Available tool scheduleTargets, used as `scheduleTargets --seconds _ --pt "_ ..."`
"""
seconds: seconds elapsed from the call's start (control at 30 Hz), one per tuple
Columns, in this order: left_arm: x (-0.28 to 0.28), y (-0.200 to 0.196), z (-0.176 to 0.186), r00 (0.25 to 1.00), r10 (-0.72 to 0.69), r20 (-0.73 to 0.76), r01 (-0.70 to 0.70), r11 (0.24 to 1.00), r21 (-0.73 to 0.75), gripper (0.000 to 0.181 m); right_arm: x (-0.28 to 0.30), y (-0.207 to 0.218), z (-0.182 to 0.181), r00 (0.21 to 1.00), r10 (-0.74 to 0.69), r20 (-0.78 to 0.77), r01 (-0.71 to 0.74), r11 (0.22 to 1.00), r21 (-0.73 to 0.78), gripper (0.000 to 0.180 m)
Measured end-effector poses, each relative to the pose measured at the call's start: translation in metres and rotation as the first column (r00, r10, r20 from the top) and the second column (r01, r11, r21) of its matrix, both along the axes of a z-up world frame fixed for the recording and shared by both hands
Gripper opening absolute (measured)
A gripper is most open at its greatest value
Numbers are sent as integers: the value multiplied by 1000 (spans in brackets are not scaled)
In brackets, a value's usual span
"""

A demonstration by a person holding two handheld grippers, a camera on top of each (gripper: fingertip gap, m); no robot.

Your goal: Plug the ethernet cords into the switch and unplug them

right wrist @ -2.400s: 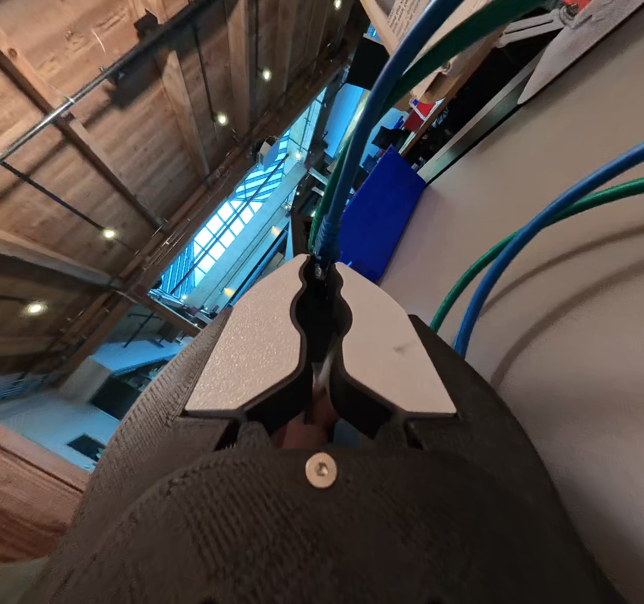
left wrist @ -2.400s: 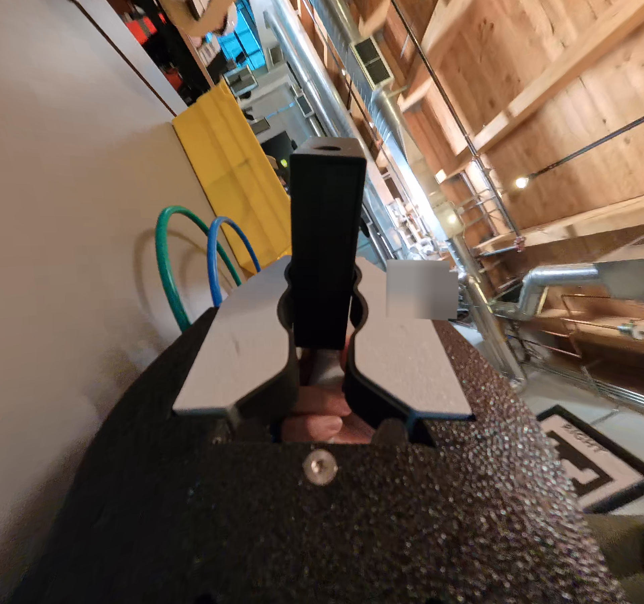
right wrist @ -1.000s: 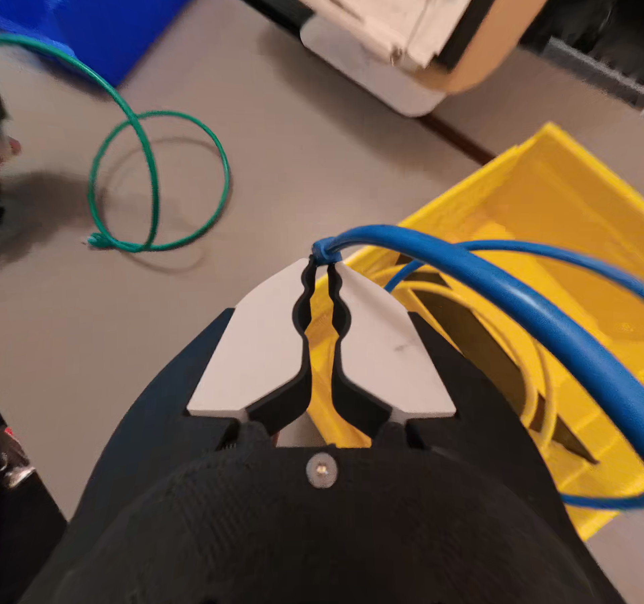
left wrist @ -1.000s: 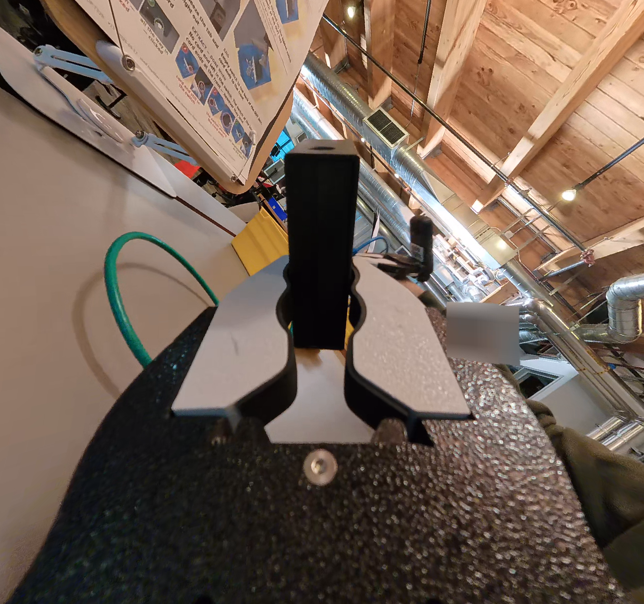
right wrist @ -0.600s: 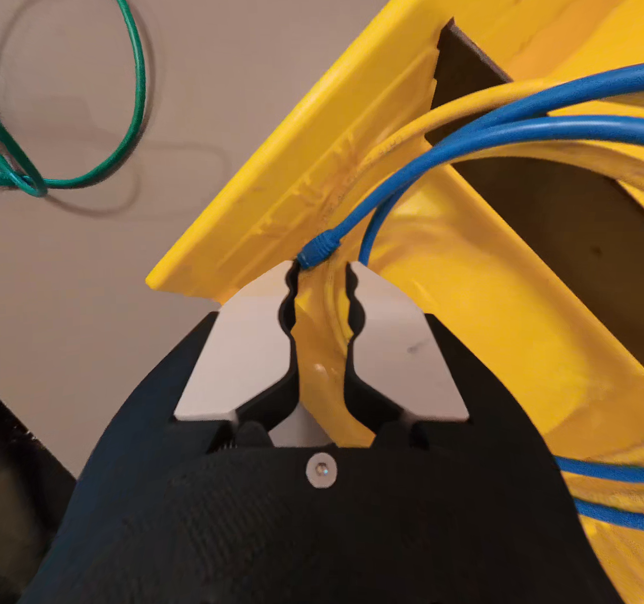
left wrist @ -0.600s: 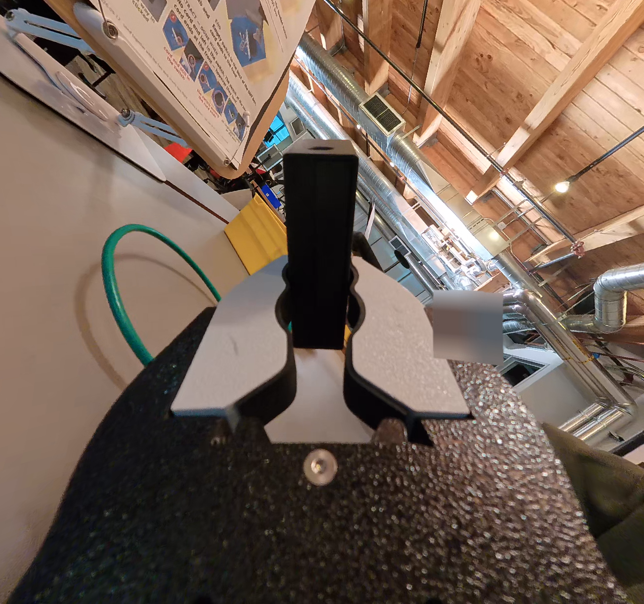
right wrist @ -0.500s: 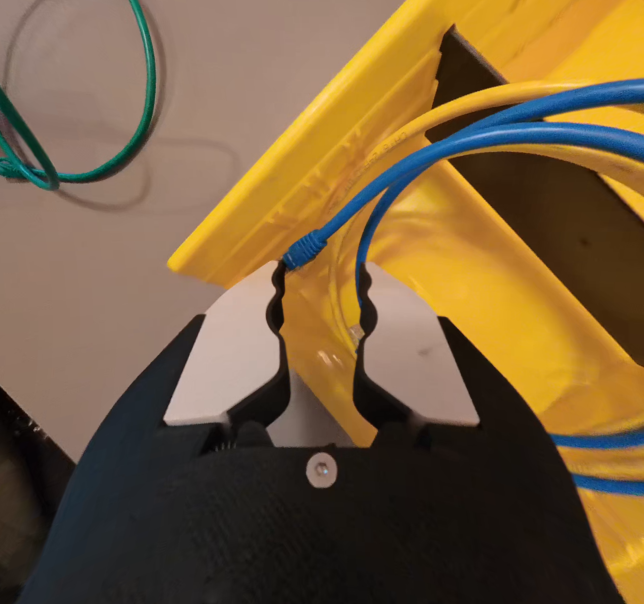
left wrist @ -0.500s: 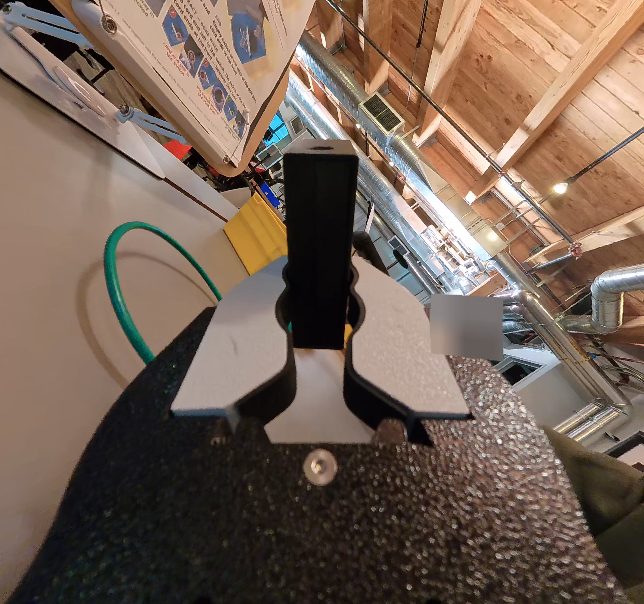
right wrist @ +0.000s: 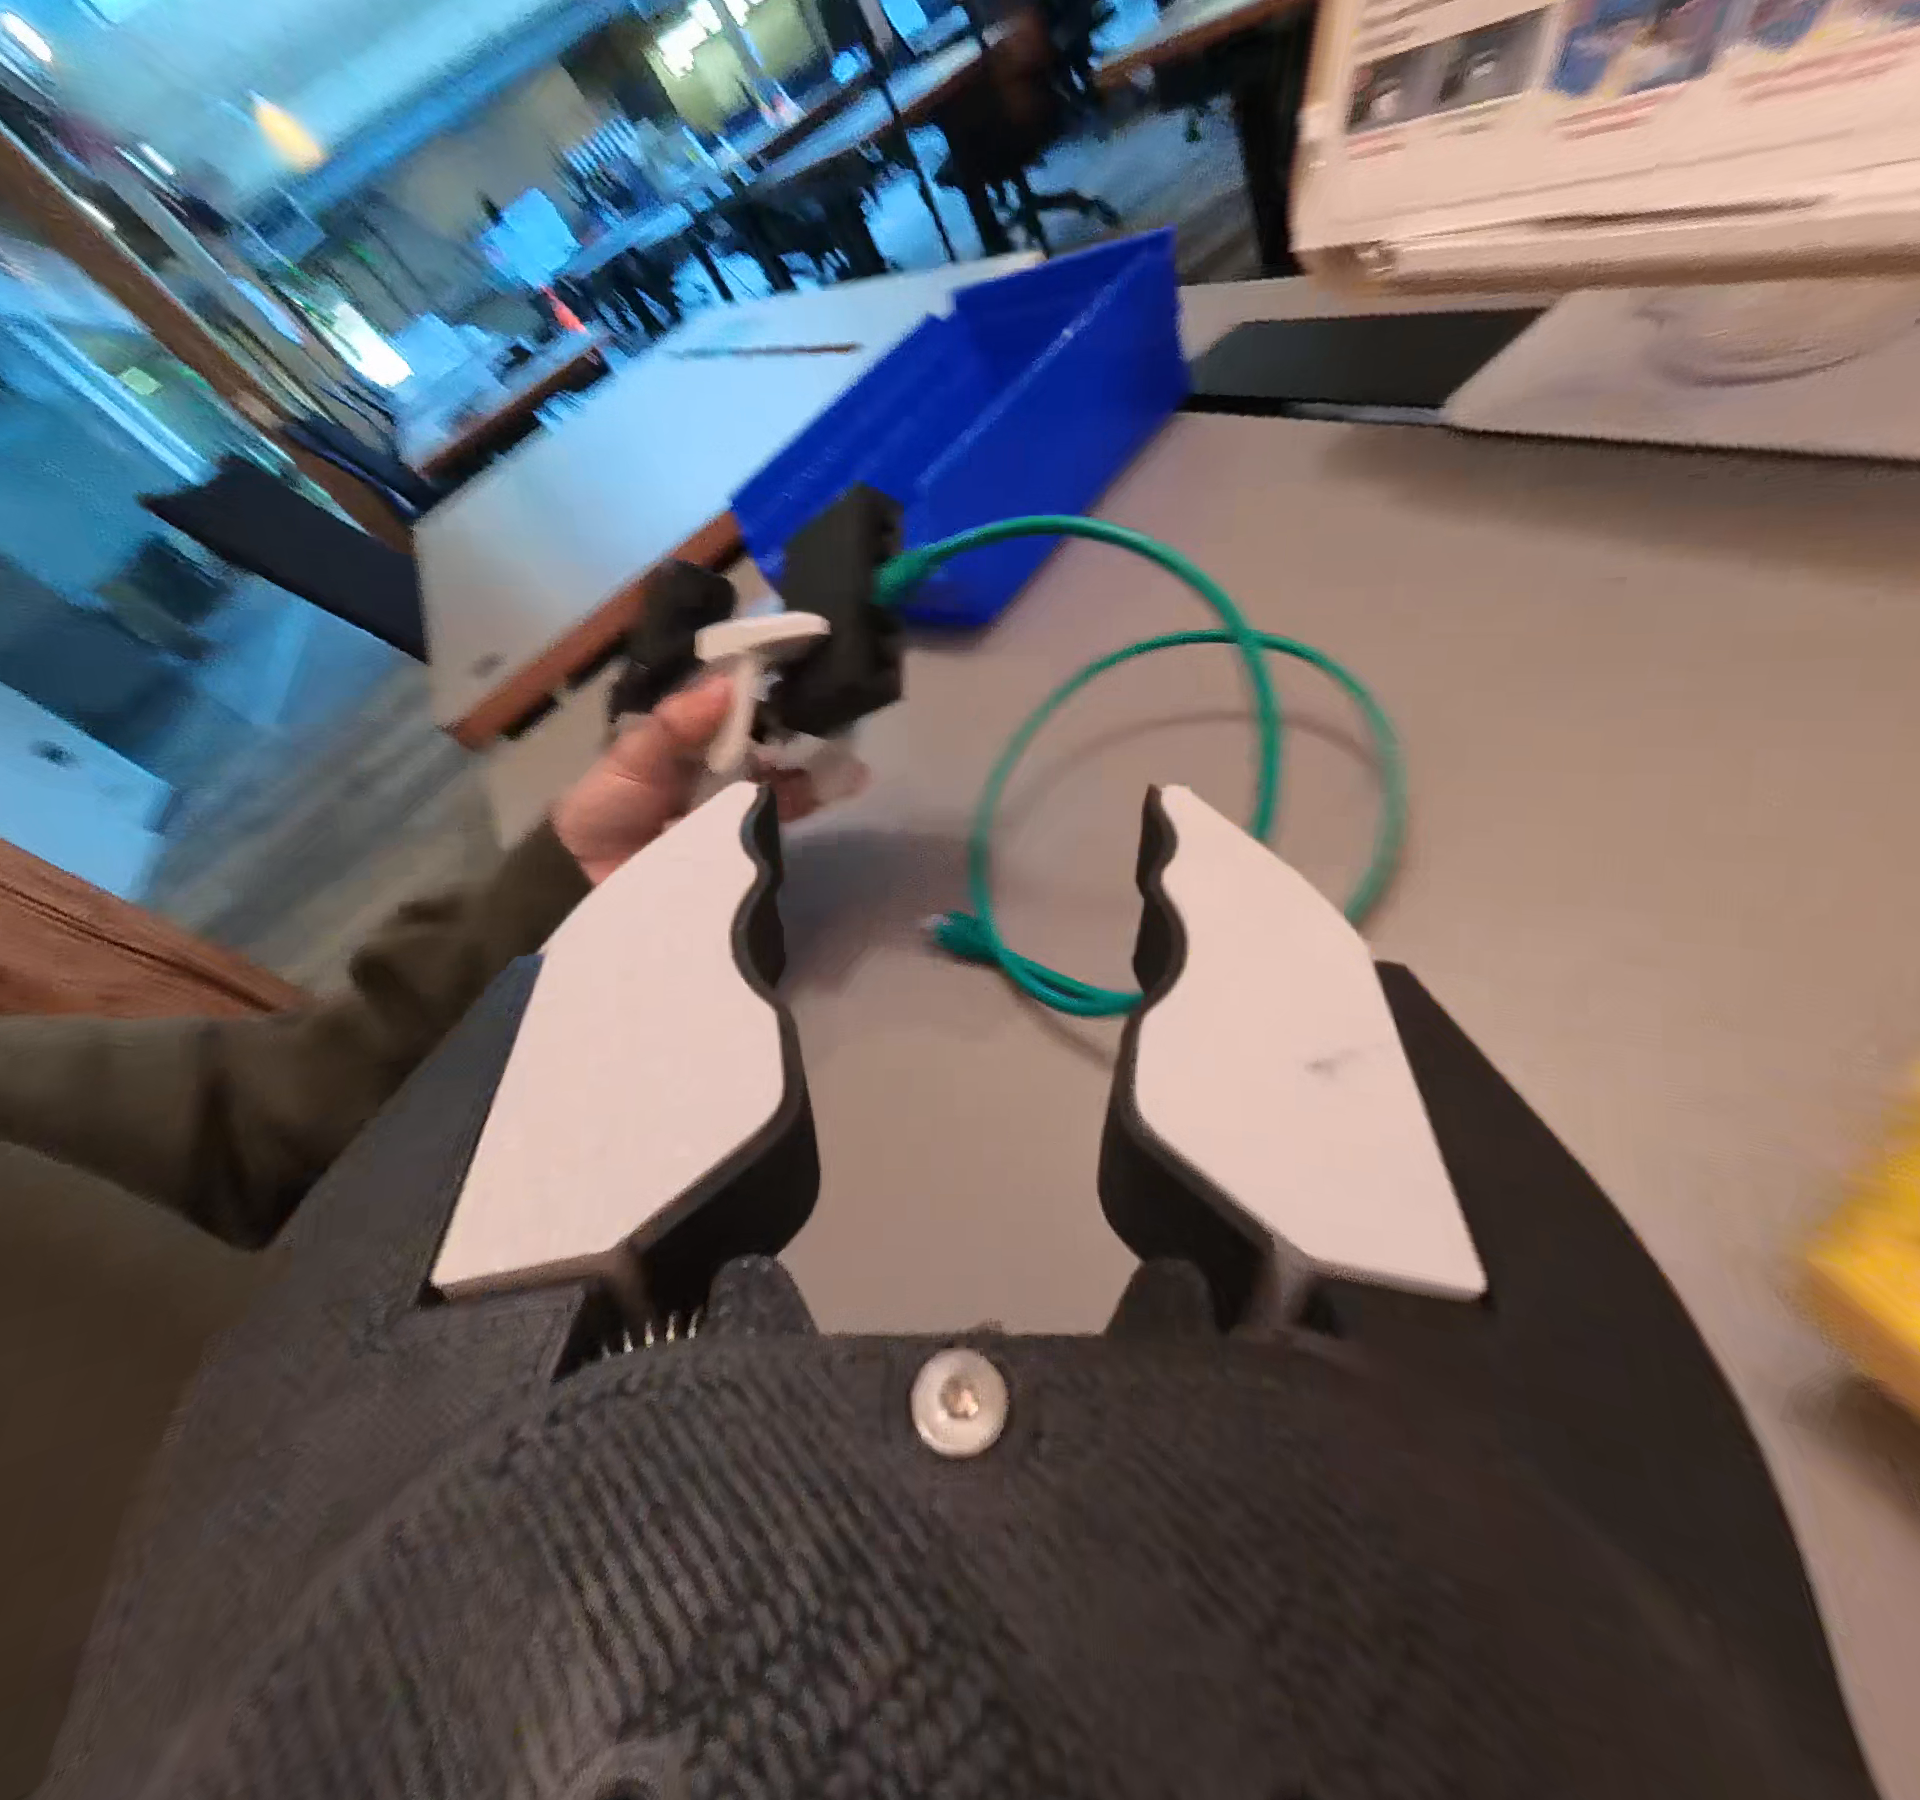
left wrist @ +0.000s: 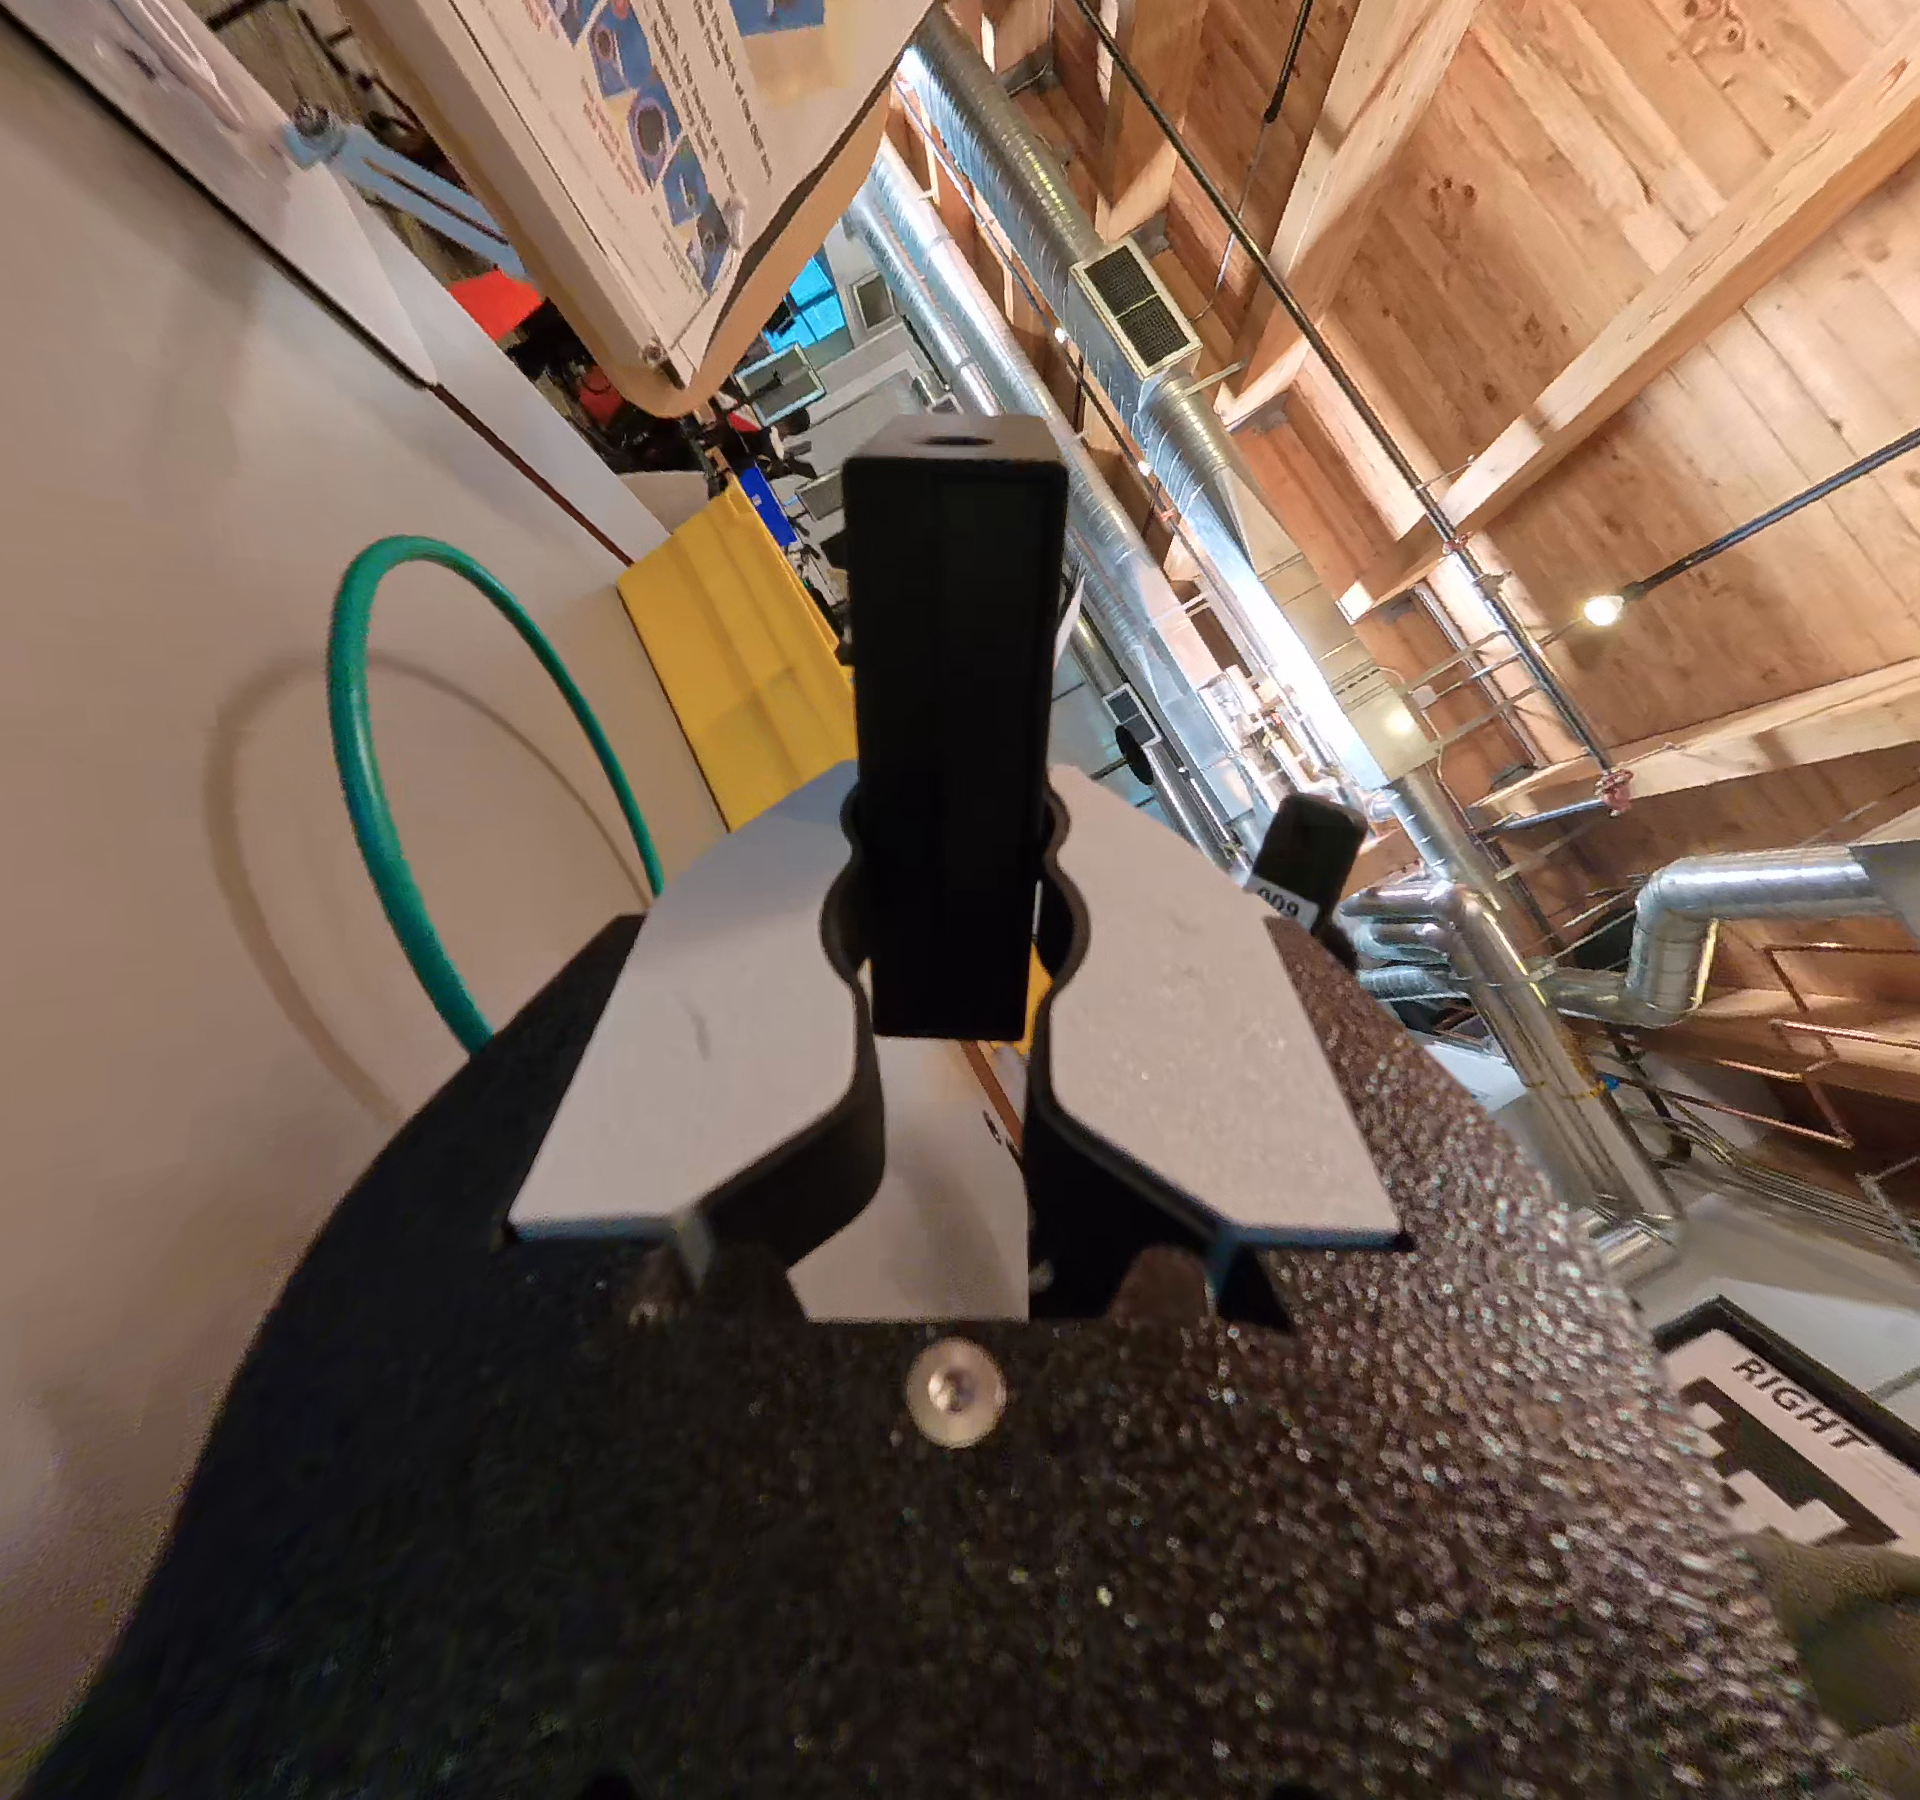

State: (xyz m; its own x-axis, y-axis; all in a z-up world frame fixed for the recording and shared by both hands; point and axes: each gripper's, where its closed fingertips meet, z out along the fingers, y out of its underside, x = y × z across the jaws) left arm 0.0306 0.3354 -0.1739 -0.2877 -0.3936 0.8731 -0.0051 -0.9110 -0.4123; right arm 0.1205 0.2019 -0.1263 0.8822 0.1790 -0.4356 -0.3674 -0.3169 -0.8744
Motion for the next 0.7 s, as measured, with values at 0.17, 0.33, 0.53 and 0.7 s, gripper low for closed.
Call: scheduleTargets --seconds 0.17,0.33,0.53,0.7 --pt "5 -16 1 996 -80 36 83 993 -79 27 -43 46 -23 948 11 -318 19 996 92 56" --pt "11 -33 4 989 -139 47 143 986 -85 27 -50 85 -40 839 2 -544 67 992 107 47" --pt "16 -46 0 984 -175 30 176 982 -64 27 -55 103 -47 791 6 -612 95 987 133 33" --pt "18 -46 -5 984 -176 8 176 983 -50 27 -52 105 -50 782 -12 -623 120 984 133 28"
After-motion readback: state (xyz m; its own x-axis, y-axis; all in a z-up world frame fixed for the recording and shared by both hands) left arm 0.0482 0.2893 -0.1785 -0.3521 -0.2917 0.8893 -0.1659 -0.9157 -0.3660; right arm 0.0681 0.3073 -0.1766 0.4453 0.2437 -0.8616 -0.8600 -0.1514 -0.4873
